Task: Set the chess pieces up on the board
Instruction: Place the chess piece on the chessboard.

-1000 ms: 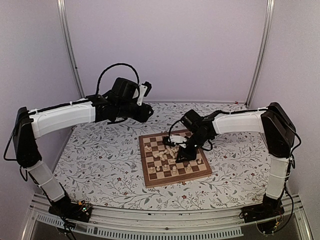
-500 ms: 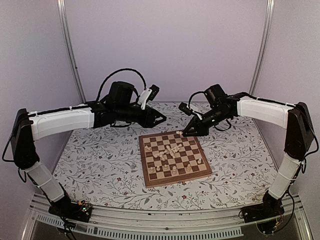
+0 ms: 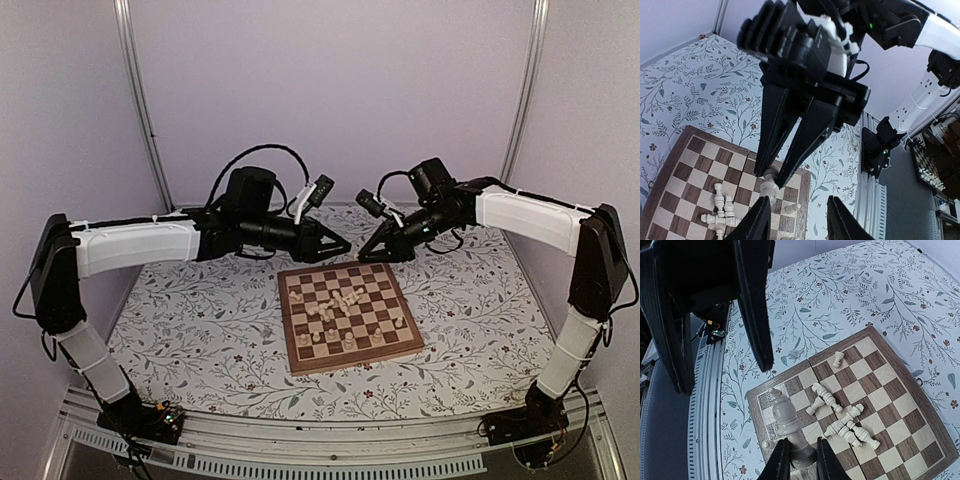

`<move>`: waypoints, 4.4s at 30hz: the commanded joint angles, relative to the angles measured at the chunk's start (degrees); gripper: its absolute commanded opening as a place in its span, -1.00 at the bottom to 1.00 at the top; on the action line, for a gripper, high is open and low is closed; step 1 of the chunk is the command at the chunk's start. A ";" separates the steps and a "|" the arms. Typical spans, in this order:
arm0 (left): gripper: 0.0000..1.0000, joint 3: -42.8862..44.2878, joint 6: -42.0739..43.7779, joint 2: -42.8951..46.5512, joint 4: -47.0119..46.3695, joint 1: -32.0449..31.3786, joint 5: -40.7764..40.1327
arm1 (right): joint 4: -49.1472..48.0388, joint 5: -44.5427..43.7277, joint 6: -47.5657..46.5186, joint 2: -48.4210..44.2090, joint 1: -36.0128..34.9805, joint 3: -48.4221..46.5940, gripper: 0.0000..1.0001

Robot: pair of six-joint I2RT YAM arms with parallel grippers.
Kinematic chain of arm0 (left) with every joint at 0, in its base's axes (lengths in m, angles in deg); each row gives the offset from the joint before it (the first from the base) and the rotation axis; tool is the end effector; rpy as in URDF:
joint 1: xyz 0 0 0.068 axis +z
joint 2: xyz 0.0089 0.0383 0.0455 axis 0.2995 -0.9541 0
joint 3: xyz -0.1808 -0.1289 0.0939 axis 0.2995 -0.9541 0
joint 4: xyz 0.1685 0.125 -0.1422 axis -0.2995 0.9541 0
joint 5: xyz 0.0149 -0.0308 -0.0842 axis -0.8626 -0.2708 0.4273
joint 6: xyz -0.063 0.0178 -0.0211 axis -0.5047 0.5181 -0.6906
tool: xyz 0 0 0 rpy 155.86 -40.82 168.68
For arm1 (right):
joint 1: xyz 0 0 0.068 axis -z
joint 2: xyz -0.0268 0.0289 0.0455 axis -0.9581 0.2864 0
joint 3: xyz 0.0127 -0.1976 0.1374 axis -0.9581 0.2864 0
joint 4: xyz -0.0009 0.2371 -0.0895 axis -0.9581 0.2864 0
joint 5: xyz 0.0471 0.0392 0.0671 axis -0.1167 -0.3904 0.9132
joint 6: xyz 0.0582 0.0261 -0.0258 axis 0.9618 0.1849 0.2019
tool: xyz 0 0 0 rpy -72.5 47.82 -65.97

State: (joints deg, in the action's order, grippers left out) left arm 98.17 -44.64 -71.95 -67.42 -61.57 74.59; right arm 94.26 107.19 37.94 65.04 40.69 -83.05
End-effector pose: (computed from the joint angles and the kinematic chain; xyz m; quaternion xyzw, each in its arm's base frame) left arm 0.2622 -0.2982 0.2591 0.3520 0.7268 -0.4811 0.3410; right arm 0.2965 0.2384 0.2364 -0.5259 0.7025 0.3977 0.2681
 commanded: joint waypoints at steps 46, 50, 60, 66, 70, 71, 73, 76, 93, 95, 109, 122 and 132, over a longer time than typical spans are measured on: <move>-0.35 1.04 1.16 -2.61 2.99 -3.52 -4.67 | 0.94 7.25 0.08 -0.47 0.13 -1.38 -0.62; -0.34 -0.32 0.74 -1.67 -1.05 -3.54 -3.09 | 0.96 7.63 0.16 -0.16 0.14 -1.29 -0.61; -0.56 -1.12 0.54 -1.25 -2.64 -3.50 -2.41 | 1.10 7.60 0.16 -0.04 -0.06 -1.38 -0.60; -0.74 -0.90 0.49 -1.70 -2.21 -3.50 -2.31 | 1.06 7.43 0.08 -0.03 -0.09 -1.29 -0.56; -0.82 -0.78 0.85 -1.57 -1.81 -3.50 -2.91 | 1.78 5.91 -0.35 -0.61 -0.01 -1.10 -0.20; -0.83 -0.59 1.19 -1.48 -1.28 -3.50 -3.36 | 2.36 4.99 -1.08 -1.18 0.13 -0.76 -0.12; -0.84 0.32 2.47 -1.33 0.81 -3.70 -5.17 | 2.44 3.80 -3.25 -4.06 1.54 1.29 0.01; -0.85 3.62 5.90 -1.47 7.78 -4.96 -9.74 | 0.29 5.60 -4.67 -10.52 6.98 6.73 0.11; -0.89 20.28 16.10 -6.34 47.06 -15.82 -30.07 | -16.17 -1.93 -5.34 -28.11 20.89 31.23 0.19; -0.89 21.06 16.10 -6.92 49.62 -17.01 -31.02 | -16.15 -2.26 -6.19 -27.98 20.92 31.64 0.19; -0.91 23.83 17.32 -12.96 58.01 -21.41 -33.44 | -14.23 -2.60 -8.75 -26.61 20.93 31.32 0.19; -0.91 34.37 20.87 -20.92 59.85 -23.00 -33.80 | -13.59 -3.13 -9.84 -25.97 20.90 31.23 0.20; -0.91 40.92 23.82 -27.73 59.62 -23.10 -36.68 | -13.17 -3.22 -10.37 -25.78 20.96 31.23 0.20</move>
State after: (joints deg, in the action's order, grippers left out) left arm 136.66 -22.61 -98.27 -8.54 -83.82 39.55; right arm 80.29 104.26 28.26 38.88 61.42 -52.05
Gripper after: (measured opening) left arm 0.107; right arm 0.598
